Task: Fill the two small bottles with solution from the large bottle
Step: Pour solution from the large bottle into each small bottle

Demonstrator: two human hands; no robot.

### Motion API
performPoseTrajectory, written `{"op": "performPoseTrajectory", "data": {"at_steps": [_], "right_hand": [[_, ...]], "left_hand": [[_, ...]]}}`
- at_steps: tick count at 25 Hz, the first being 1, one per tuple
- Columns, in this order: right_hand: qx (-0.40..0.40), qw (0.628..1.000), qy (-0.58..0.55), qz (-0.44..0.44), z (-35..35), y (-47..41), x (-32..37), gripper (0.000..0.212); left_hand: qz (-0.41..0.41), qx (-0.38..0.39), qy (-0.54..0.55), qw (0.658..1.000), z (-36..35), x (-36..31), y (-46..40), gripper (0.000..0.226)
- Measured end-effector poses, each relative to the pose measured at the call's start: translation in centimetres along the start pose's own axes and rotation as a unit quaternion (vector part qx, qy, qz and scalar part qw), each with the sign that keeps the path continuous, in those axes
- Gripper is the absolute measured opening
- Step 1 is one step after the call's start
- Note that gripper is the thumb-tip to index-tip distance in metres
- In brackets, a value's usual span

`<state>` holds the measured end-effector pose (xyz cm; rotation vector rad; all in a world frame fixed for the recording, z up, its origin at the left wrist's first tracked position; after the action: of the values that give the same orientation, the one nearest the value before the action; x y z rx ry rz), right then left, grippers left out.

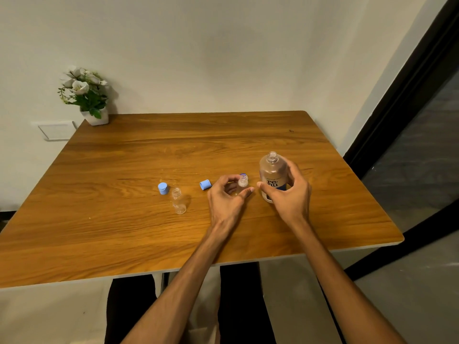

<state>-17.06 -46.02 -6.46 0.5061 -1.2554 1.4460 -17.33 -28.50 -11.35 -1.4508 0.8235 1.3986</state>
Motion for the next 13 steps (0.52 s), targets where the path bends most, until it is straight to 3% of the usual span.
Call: {"op": "performPoseTrajectory", "data": {"at_steps": [6, 9, 11, 13], "right_hand": [[-0.016, 0.999, -0.029, -0.027, -0.4, -0.1, -1.2, 0.081], [-0.019, 0.999, -0.027, -0.035, -0.2, 0.0, -1.3, 0.083], [-0.02, 0.999, -0.026, -0.039, 0.0, 0.3, -1.1, 0.083], [-0.018, 0.999, -0.031, -0.041, 0.4, 0.7, -0.6, 0.081]], "left_hand": [[0.007, 0.021, -0.012, 1.0, -1.2, 0.2, -0.3, 0.043], [-0.016, 0.028, -0.043, 0.999, -0.9, -0.6, 0.1, 0.053], [-0.031, 0.021, -0.05, 0.998, -0.3, -1.0, 1.0, 0.065], [-0.039, -0.006, -0.052, 0.998, 0.8, -1.6, 2.5, 0.061]]}}
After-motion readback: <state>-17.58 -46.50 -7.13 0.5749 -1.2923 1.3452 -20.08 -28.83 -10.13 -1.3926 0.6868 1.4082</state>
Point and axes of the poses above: each hand's wrist, its own y-axis away from the middle knuckle, its own z-axis out of the back of the hand, x = y × z, the point moved 3 cm from there along -y, towards the middle knuckle, and after that the axes turned 2 degrees about -z, right-handed, at the moved point
